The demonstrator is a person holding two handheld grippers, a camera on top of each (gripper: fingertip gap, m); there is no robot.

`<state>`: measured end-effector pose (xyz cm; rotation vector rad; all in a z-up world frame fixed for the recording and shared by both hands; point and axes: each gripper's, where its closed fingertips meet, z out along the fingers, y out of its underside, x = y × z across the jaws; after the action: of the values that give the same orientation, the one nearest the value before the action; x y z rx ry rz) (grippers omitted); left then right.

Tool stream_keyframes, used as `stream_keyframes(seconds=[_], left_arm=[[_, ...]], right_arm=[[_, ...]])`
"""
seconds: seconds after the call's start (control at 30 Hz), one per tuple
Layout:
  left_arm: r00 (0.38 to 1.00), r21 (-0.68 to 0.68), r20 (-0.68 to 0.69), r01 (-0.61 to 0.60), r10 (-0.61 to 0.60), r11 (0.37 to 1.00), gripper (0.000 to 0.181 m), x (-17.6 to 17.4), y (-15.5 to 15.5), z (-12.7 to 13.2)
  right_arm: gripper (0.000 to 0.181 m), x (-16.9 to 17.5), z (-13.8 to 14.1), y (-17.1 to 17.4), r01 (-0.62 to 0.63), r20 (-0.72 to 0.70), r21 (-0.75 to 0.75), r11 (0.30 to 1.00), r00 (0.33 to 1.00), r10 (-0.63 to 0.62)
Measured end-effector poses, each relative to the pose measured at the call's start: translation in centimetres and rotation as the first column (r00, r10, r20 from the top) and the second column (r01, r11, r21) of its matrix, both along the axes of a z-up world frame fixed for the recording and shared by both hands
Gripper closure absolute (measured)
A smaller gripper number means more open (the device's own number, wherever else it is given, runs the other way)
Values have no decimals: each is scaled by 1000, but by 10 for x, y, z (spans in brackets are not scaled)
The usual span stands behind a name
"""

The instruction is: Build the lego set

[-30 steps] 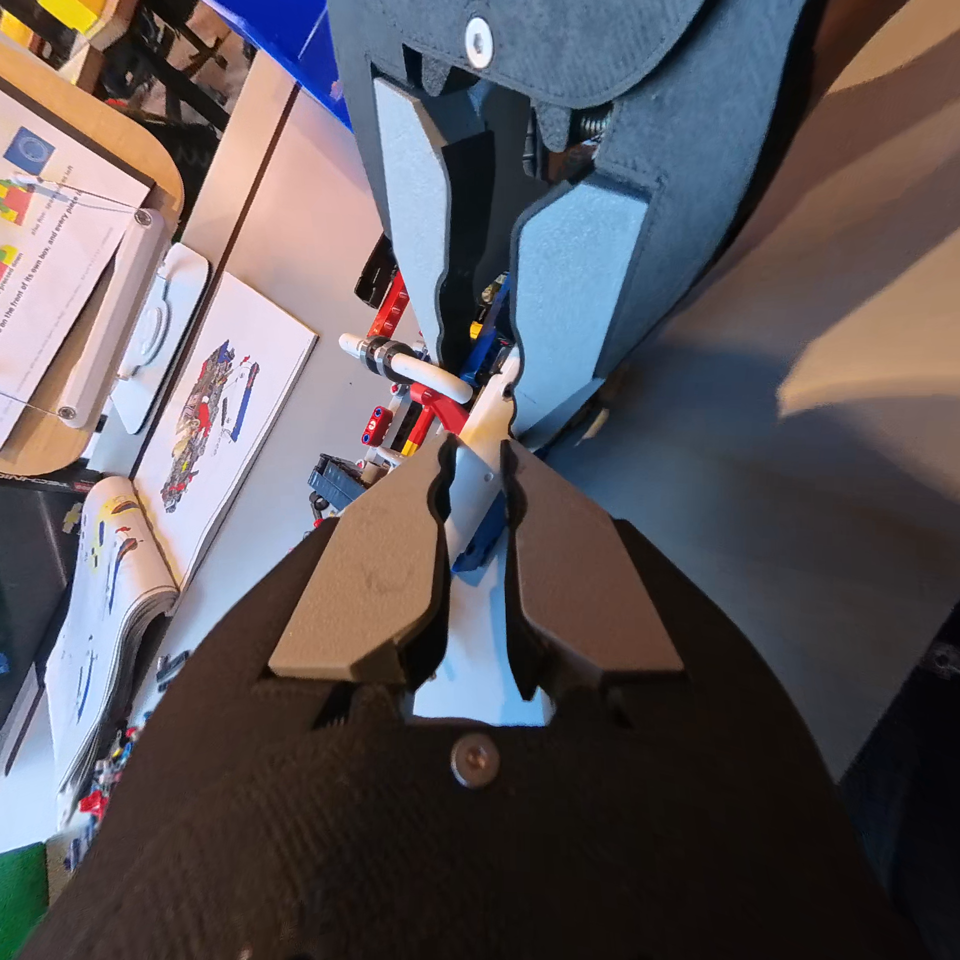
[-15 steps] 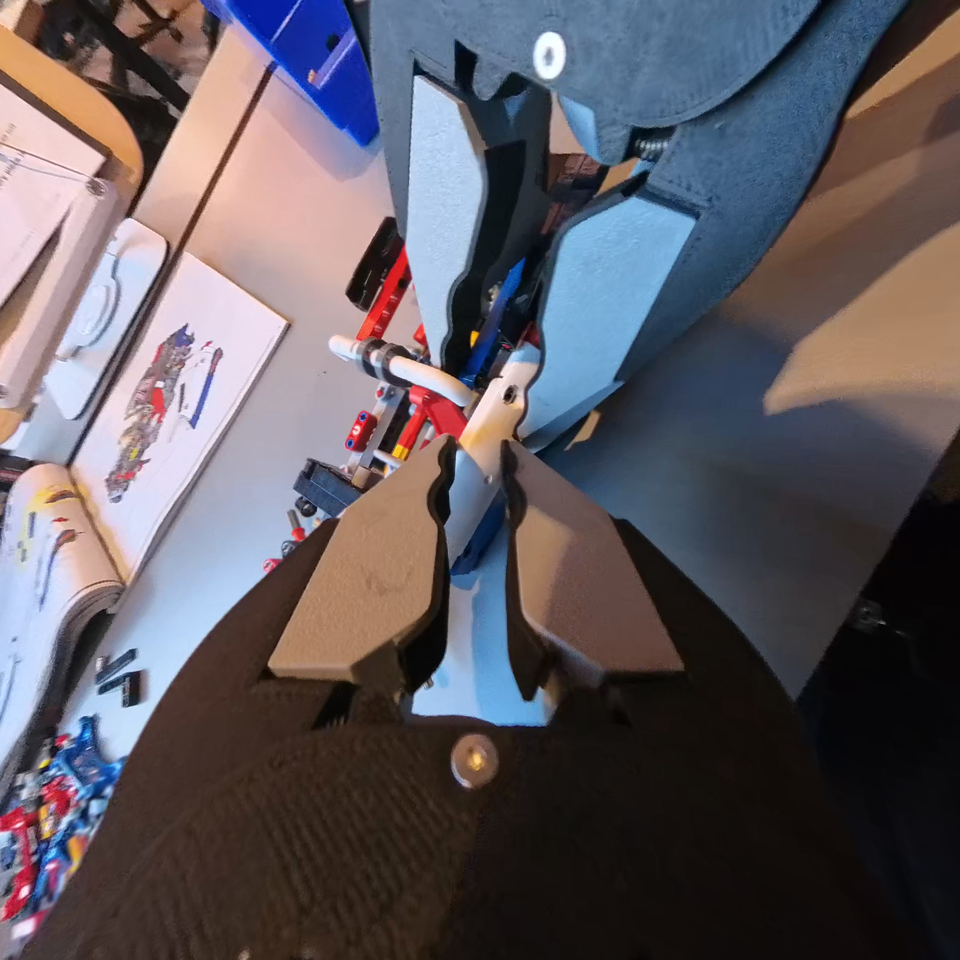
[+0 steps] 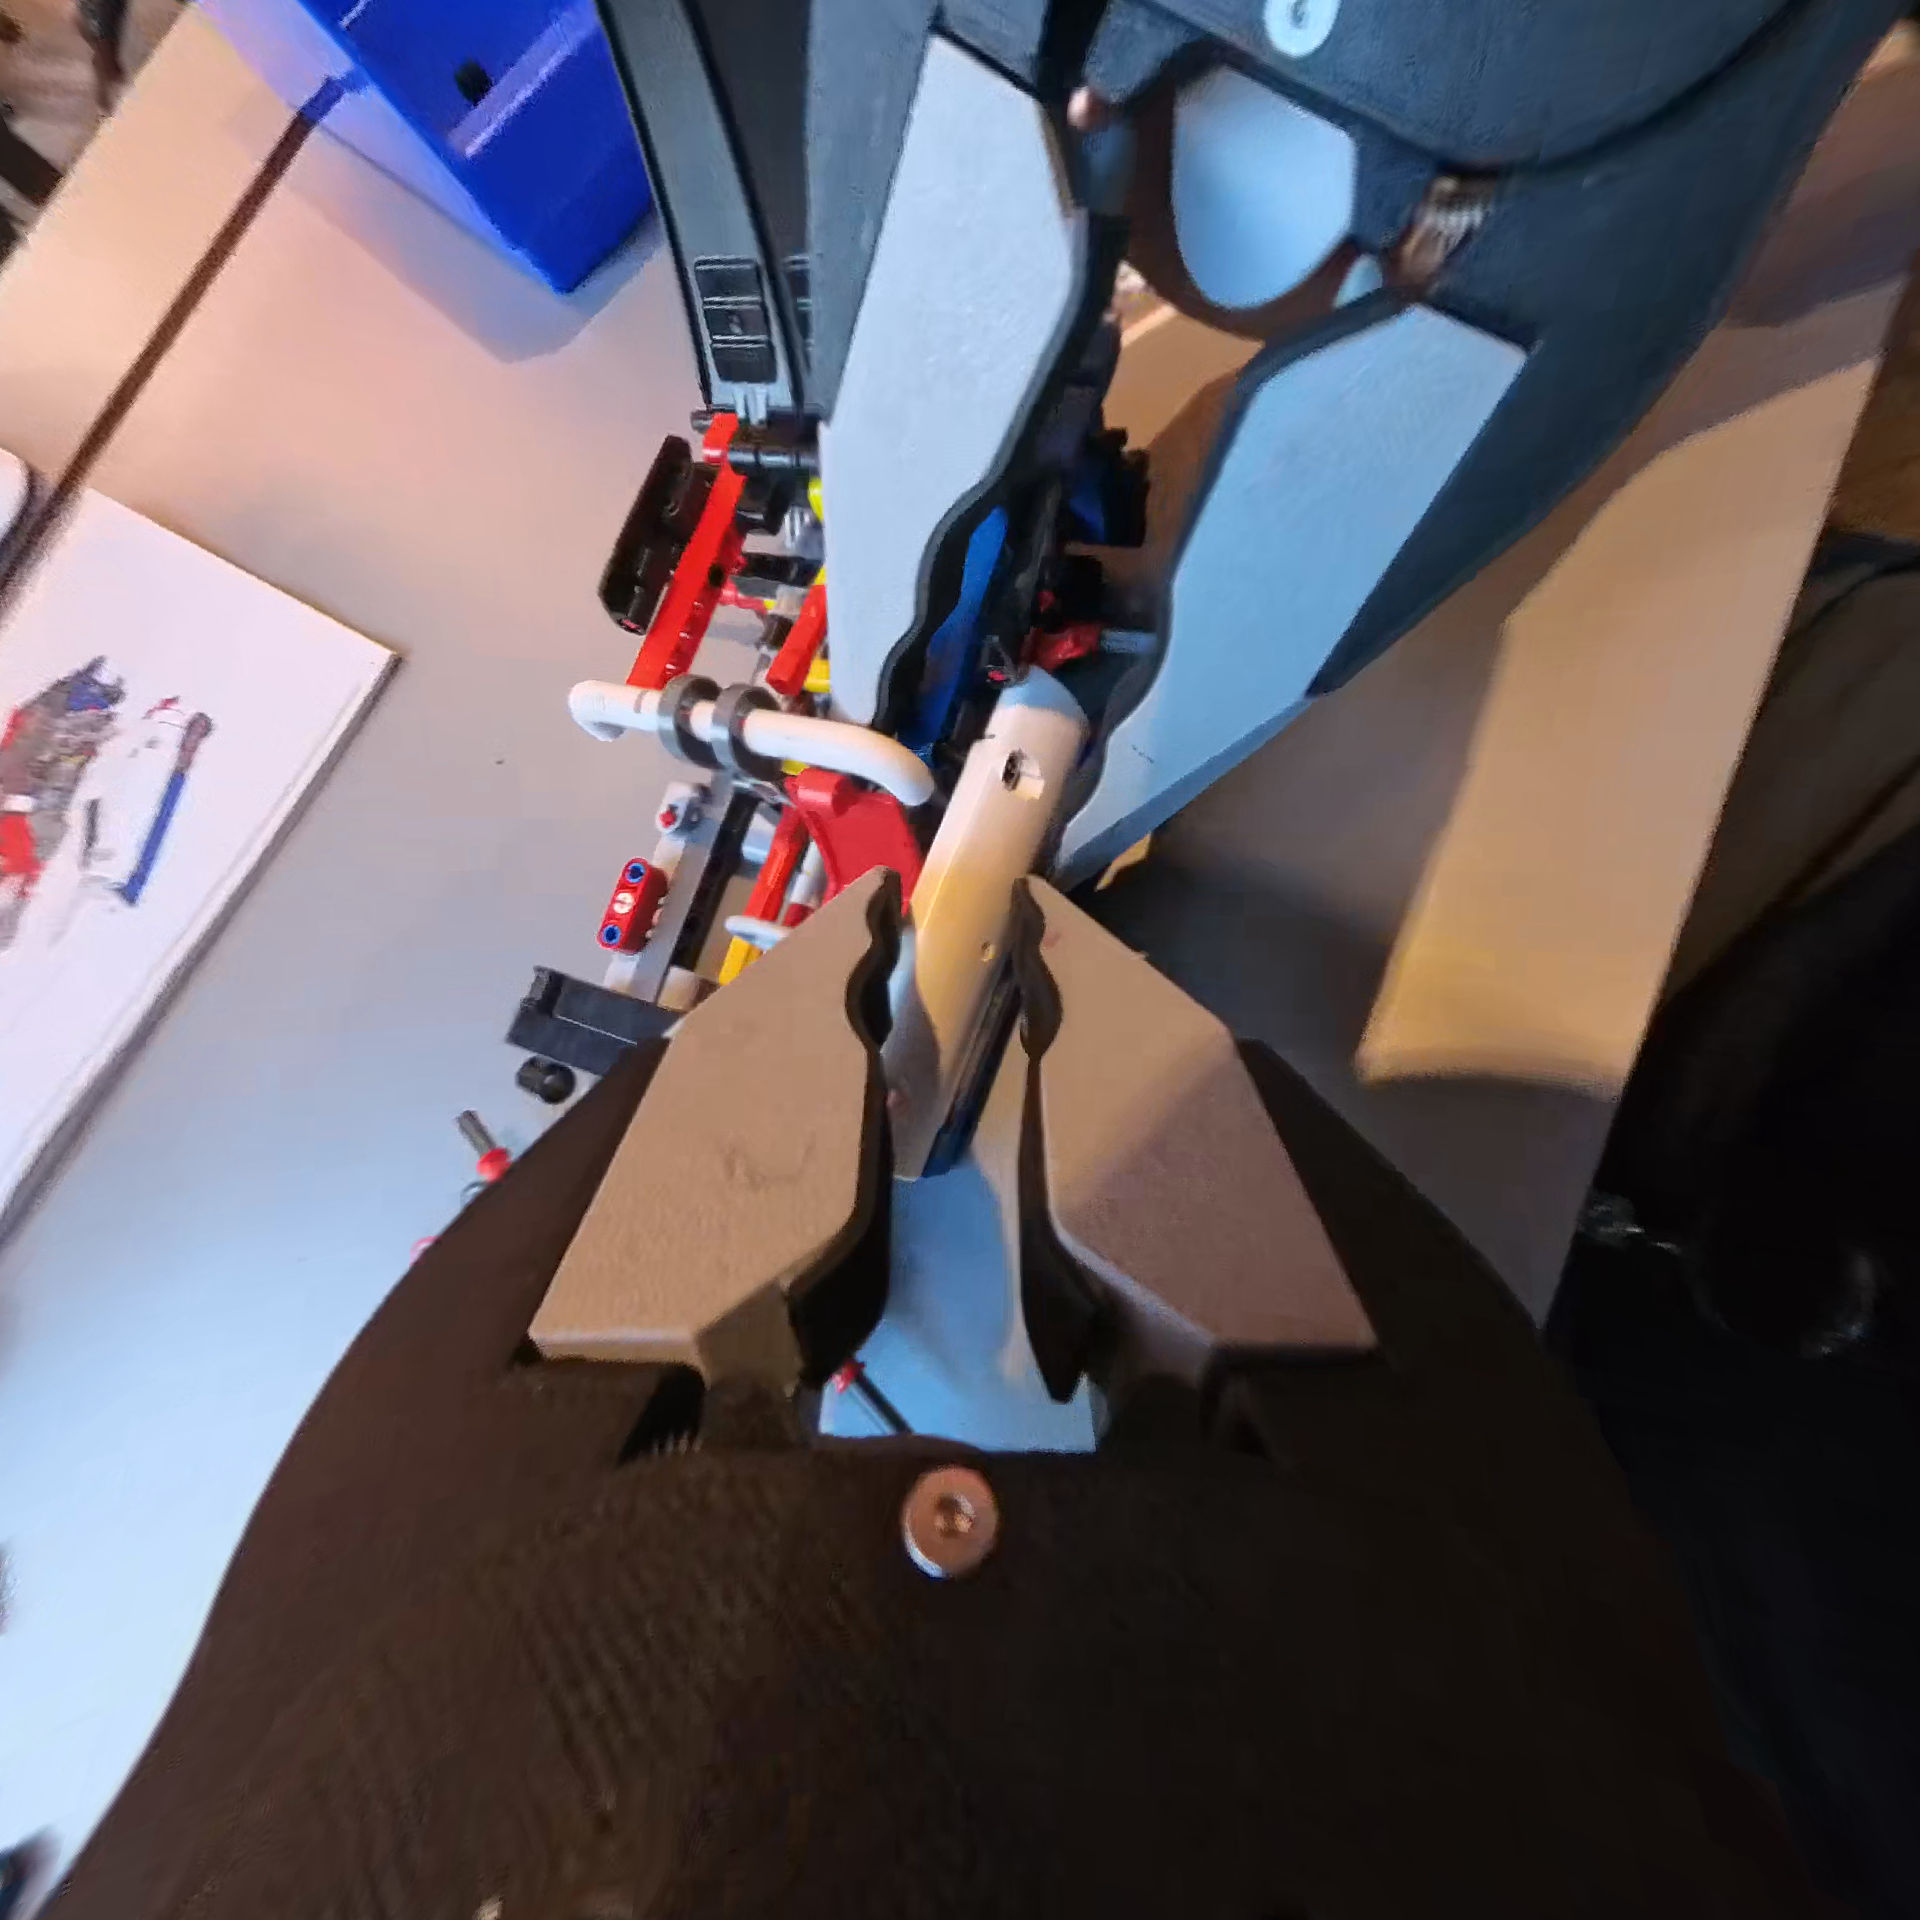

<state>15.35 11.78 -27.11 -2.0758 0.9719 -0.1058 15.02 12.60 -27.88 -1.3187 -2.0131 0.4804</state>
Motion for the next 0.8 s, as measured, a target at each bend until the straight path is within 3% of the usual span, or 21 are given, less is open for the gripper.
stream_keyframes(seconds=[0.17,0.33,0.67,0.8], left_arm=[[975,-123,212,-34,60,992,169,2,-2,4],[966,-119,240,-65,93,991,170,4,-1,5],[893,-342,415,-28,178,939,175,6,4,7],[870,-347,450,-40,204,937,177,6,6,9]], right_arm=[[146,2,1,-1,0,-14,-2,1000,1000,0],[147,3,4,0,7,-19,-59,998,1000,-8],[148,4,1,1,46,62,-132,990,997,-38],[148,3,1,1,46,77,-146,988,996,-35]])
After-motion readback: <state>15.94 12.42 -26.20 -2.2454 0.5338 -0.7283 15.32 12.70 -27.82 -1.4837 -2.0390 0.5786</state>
